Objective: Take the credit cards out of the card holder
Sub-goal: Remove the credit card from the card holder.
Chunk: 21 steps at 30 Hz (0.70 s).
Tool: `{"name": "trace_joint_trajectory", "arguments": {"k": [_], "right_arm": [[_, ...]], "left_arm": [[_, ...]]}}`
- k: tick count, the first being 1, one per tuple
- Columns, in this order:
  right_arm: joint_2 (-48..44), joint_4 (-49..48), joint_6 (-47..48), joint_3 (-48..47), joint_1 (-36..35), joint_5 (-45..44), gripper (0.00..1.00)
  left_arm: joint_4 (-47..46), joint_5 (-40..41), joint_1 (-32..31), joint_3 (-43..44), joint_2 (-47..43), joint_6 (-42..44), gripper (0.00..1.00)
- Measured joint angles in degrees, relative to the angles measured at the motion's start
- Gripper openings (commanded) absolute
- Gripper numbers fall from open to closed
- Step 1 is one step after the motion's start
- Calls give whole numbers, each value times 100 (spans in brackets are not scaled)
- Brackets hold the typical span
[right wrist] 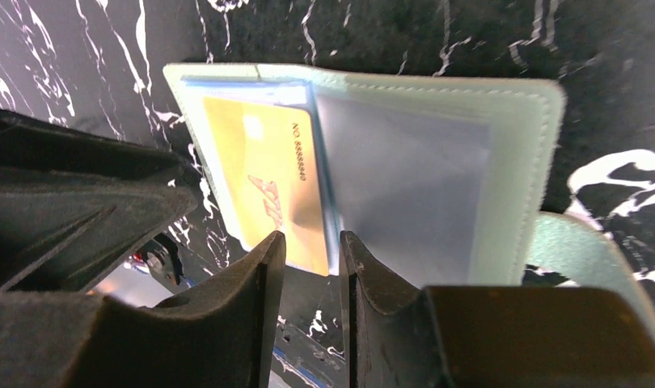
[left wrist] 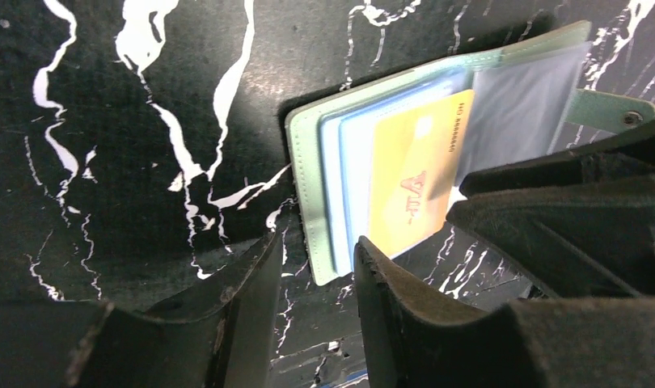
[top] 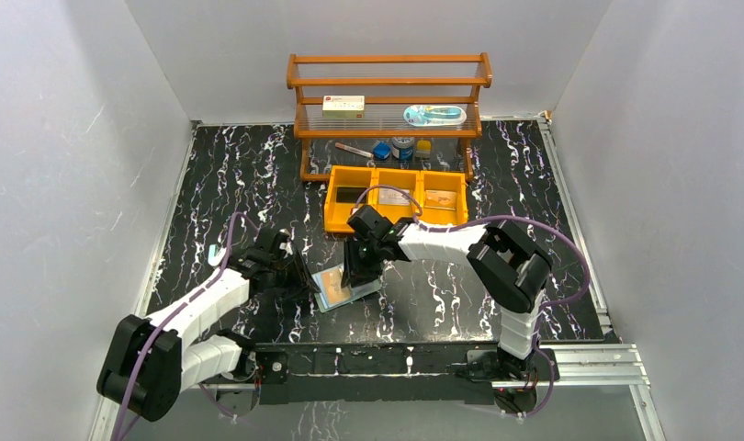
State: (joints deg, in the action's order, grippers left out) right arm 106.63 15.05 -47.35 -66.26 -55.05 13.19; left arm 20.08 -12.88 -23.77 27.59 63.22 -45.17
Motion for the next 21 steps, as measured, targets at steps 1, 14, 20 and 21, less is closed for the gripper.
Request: {"name": "trace_joint_trajectory", "arguments": {"k": [1, 14, 20, 21], "right_arm": [[-2, 7, 0, 0, 35, -7, 40], [70, -579, -186, 85, 258, 518, 34], [229, -691, -378, 205, 254, 654, 34], [229, -697, -387, 212, 256, 654, 35]], "left_arm": [[-15, -15, 0, 0, -24, 0, 38], [-603, -649, 0, 7, 472, 68, 27], [-682, -737, 2, -31, 566, 109, 24], [-684, -741, 2, -37, 570, 114, 23]]}}
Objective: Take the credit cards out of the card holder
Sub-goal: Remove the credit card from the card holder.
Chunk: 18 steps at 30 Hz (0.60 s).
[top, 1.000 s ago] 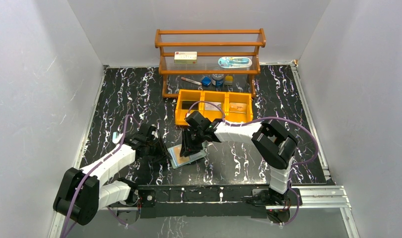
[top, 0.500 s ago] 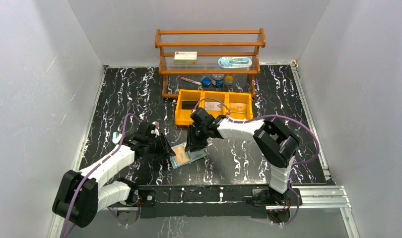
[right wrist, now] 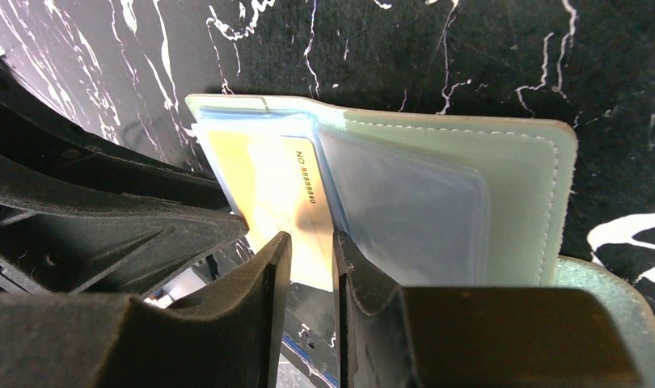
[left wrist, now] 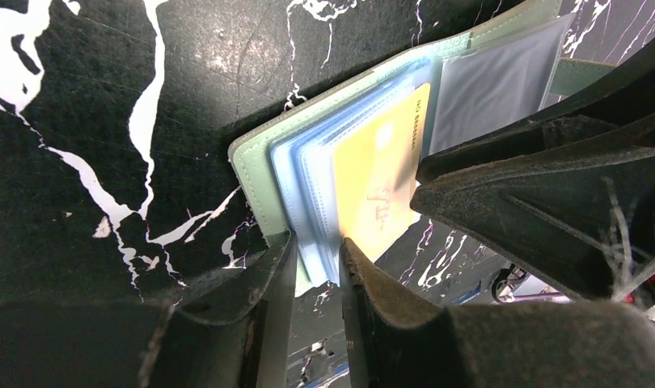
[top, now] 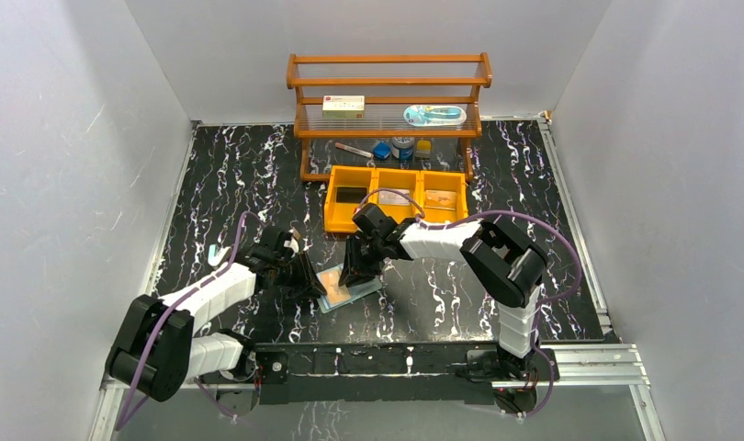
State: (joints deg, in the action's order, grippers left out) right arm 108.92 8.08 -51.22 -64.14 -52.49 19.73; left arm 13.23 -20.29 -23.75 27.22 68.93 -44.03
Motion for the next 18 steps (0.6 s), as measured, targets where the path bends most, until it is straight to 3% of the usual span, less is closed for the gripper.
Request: {"name": "trace_joint_trajectory", "arguments": {"k": [10, 18], "right_arm": [[-44, 122, -28, 7, -2, -304, 38], [-57, 114, -87, 61, 11, -323, 17]], "left_arm": [[48, -70, 0, 98, 227, 190, 17], [61, -138, 2, 197, 407, 313, 15]]}}
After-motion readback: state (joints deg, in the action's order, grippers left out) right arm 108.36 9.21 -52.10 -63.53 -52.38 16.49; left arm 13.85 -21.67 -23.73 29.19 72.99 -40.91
